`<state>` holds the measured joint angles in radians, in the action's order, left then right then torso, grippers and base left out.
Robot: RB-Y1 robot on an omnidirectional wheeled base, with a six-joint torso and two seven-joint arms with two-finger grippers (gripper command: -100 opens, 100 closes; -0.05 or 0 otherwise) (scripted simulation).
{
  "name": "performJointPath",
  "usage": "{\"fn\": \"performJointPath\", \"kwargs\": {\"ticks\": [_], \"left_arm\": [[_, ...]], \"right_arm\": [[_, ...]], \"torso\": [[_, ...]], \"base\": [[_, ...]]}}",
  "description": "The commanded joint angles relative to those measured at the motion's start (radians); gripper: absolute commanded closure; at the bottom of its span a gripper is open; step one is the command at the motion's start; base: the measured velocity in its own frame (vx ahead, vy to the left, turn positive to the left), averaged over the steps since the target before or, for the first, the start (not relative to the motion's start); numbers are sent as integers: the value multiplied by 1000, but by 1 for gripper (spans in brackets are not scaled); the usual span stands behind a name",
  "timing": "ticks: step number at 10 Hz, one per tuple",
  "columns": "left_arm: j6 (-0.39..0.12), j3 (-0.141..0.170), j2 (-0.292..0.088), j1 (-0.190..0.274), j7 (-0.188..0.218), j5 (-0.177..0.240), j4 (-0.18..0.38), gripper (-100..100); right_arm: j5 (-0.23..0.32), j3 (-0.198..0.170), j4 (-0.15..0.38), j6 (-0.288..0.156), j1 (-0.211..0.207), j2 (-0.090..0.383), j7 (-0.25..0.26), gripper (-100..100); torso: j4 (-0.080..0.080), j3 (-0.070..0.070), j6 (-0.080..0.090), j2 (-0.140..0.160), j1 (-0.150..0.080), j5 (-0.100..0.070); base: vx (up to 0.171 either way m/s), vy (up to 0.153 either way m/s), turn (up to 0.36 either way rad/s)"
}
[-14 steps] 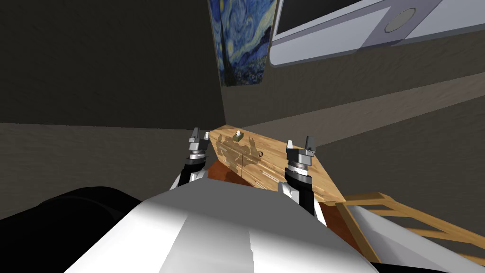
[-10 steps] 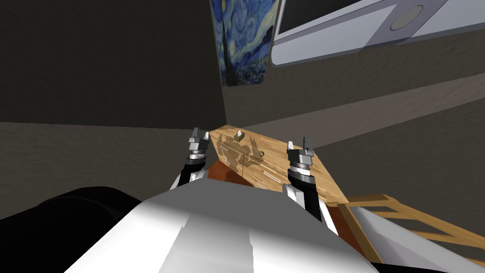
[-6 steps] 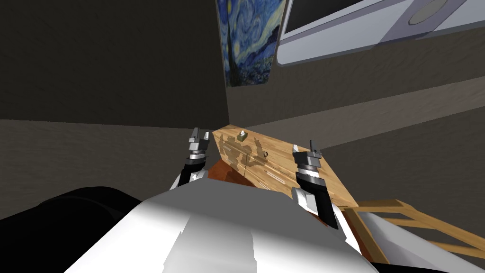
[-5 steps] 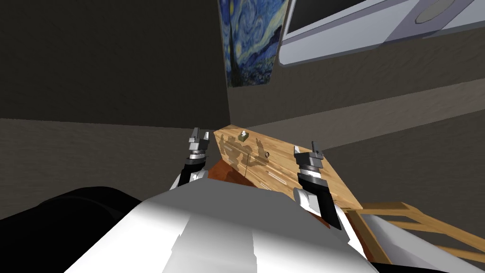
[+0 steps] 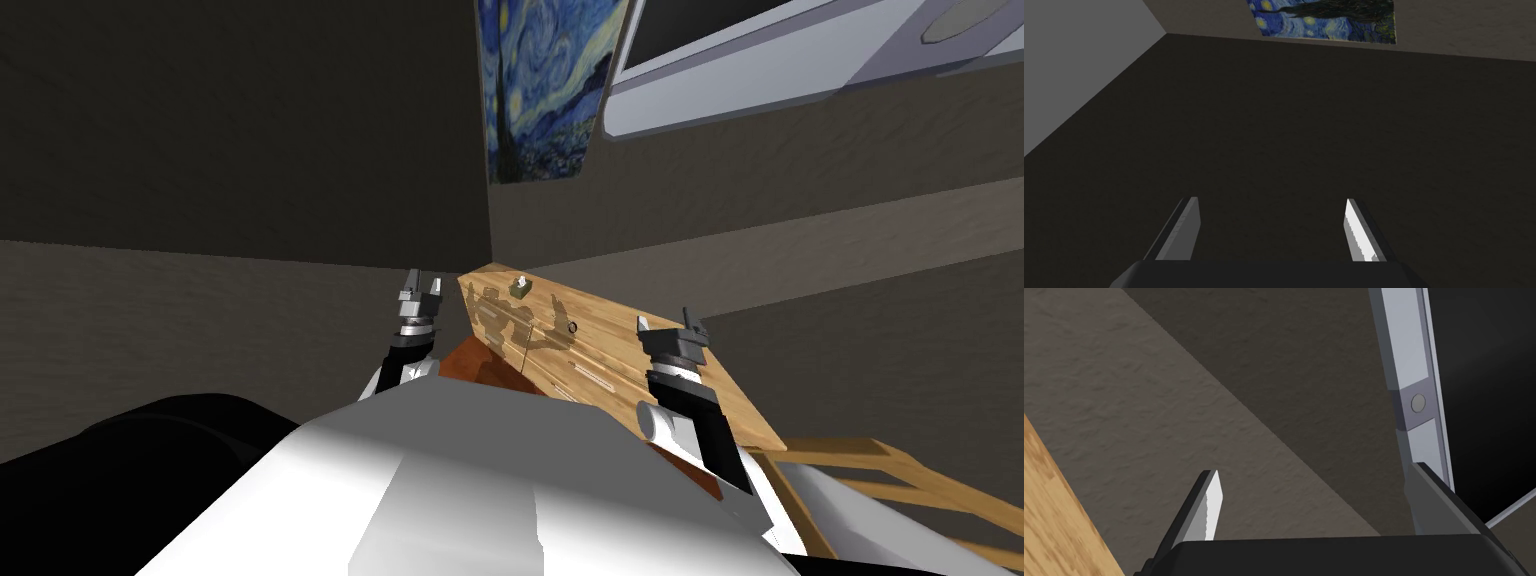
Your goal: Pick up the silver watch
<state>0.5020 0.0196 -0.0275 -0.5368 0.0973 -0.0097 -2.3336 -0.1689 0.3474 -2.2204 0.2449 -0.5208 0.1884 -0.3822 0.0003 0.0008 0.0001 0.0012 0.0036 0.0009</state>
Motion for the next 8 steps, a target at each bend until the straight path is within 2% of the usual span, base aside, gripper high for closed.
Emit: {"fn": "performJointPath", "kwargs": {"ticks": [1, 2, 3, 4, 5, 6, 7, 8], "left_arm": [[0, 0, 0, 0, 0, 0, 0, 0], [0, 0, 0, 0, 0, 0, 0, 0], [0, 0, 0, 0, 0, 0, 0, 0], [0, 0, 0, 0, 0, 0, 0, 0], [0, 0, 0, 0, 0, 0, 0, 0], [0, 0, 0, 0, 0, 0, 0, 0], [0, 0, 0, 0, 0, 0, 0, 0], [0, 0, 0, 0, 0, 0, 0, 0]], "right_arm": [[-50, 50, 12, -50, -2, 4, -50, -100], [-50, 68, 12, -53, -2, 4, -50, -100], [-94, 105, 35, -91, -4, 8, -94, -100], [-95, 124, 35, -91, -4, 8, -96, -100], [-136, 156, 59, -132, -7, 12, -136, -100], [-142, 181, 59, -132, -7, 12, -144, -100], [-184, 216, 84, -175, -11, 16, -185, -100], [-189, 238, 84, -175, -11, 16, -193, -100]], "torso": [[0, 0, 0, 0, 0, 0], [0, 0, 0, -1, 1, 0], [0, 0, 0, 0, 2, 0], [0, 0, 0, 0, 3, 1], [0, 0, 0, 0, 1, 0], [0, 0, 0, 0, 1, 0], [0, 0, 0, 0, 0, 0], [0, -1, 0, -1, 1, 0]], "base": [[-4, 85, 90], [-4, 85, 36], [-17, 103, 84], [-8, 78, 35], [-4, 82, 87], [-3, 66, 43], [6, 84, 98], [7, 82, 48]]}}
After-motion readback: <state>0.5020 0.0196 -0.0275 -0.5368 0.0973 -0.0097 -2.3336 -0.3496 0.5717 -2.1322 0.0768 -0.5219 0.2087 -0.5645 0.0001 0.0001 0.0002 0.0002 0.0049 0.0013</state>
